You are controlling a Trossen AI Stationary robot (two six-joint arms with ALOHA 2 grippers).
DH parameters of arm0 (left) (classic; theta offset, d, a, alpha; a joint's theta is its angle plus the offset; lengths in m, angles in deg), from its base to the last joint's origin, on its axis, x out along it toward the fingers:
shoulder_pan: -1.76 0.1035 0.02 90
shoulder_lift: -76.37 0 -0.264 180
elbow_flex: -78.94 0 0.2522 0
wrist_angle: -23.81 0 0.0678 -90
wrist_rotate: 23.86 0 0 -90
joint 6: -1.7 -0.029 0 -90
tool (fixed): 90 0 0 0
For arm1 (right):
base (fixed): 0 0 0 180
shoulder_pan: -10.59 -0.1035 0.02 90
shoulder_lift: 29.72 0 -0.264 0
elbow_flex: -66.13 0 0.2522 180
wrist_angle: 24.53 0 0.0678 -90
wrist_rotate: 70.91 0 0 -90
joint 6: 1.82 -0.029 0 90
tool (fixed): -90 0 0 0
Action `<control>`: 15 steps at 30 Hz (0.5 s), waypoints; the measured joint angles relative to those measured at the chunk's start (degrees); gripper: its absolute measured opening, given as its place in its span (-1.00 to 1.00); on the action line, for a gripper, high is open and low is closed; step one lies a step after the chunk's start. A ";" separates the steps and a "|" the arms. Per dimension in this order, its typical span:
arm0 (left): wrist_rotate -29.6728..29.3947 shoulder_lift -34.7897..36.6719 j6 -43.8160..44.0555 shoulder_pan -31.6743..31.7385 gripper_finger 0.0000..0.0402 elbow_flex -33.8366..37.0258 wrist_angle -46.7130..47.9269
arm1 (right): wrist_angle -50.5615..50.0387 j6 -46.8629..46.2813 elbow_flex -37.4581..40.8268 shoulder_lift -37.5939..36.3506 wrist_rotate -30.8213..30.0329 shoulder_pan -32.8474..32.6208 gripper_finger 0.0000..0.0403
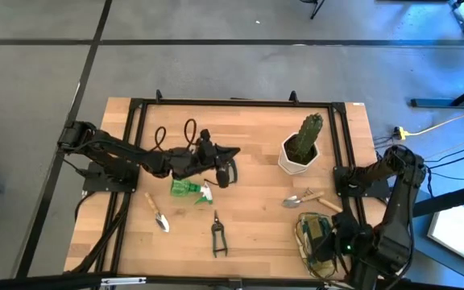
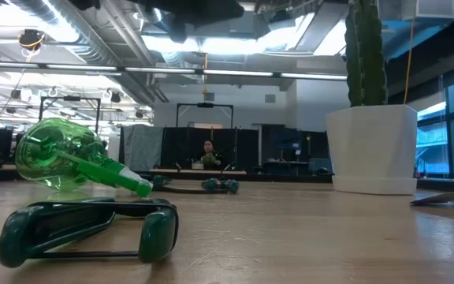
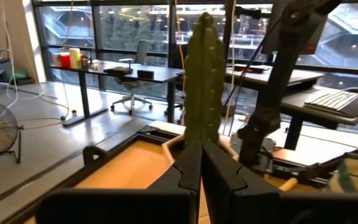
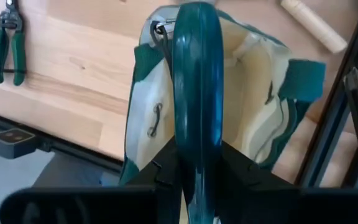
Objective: Pick & Place Garden tools in Gardening bag
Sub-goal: Put the top right hand pruner into the white bag
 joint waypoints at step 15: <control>-5.20 -0.04 1.38 -6.28 -0.97 -0.02 -0.99 | -1.11 3.61 2.79 0.96 -4.37 2.13 -0.70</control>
